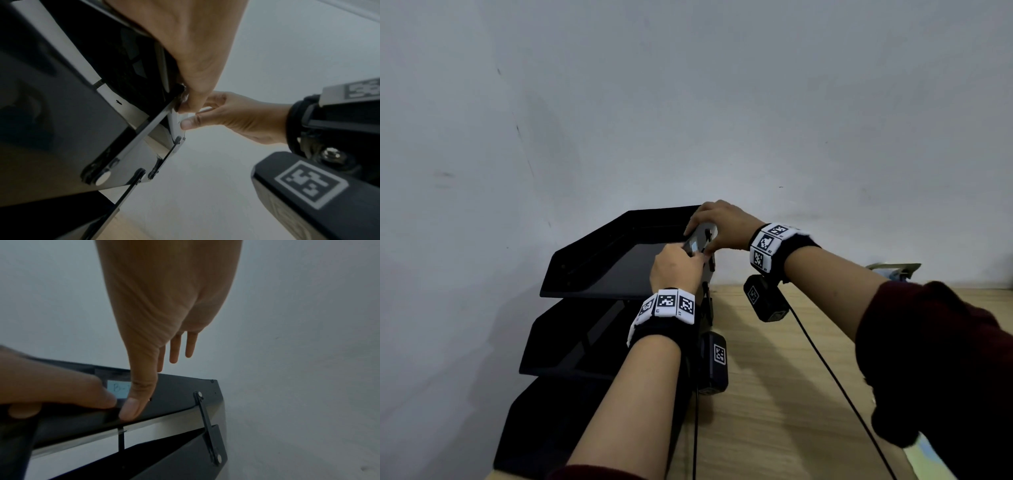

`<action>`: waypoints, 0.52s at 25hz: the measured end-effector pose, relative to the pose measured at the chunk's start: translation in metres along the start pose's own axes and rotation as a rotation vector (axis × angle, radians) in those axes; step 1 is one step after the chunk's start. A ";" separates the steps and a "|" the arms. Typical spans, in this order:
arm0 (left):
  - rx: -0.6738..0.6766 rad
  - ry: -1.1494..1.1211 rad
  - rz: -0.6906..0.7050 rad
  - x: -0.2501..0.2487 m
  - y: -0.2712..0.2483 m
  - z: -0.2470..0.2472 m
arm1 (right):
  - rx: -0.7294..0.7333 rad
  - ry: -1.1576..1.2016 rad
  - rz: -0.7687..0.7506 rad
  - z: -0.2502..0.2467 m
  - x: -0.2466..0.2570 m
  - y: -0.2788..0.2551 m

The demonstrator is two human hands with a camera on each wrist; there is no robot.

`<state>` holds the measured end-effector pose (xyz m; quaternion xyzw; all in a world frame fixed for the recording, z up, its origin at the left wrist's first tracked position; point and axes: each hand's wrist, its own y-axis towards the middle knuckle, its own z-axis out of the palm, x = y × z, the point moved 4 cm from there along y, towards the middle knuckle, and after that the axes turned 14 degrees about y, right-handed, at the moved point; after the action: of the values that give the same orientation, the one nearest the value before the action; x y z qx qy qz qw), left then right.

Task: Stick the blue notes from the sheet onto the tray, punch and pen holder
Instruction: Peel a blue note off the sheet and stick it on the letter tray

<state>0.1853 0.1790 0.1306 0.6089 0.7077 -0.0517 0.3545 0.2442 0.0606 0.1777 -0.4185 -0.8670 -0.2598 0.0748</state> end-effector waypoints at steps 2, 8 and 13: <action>0.008 -0.015 0.006 0.001 0.000 0.001 | 0.055 -0.081 -0.024 0.005 0.009 0.010; -0.009 -0.023 0.018 0.003 0.002 0.003 | 0.052 0.070 0.051 0.009 0.004 0.026; 0.009 -0.044 0.025 0.003 0.000 0.002 | 0.060 0.140 0.106 0.006 -0.002 0.031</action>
<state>0.1860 0.1804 0.1278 0.6178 0.6920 -0.0637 0.3679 0.2701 0.0784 0.1844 -0.4421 -0.8437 -0.2579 0.1617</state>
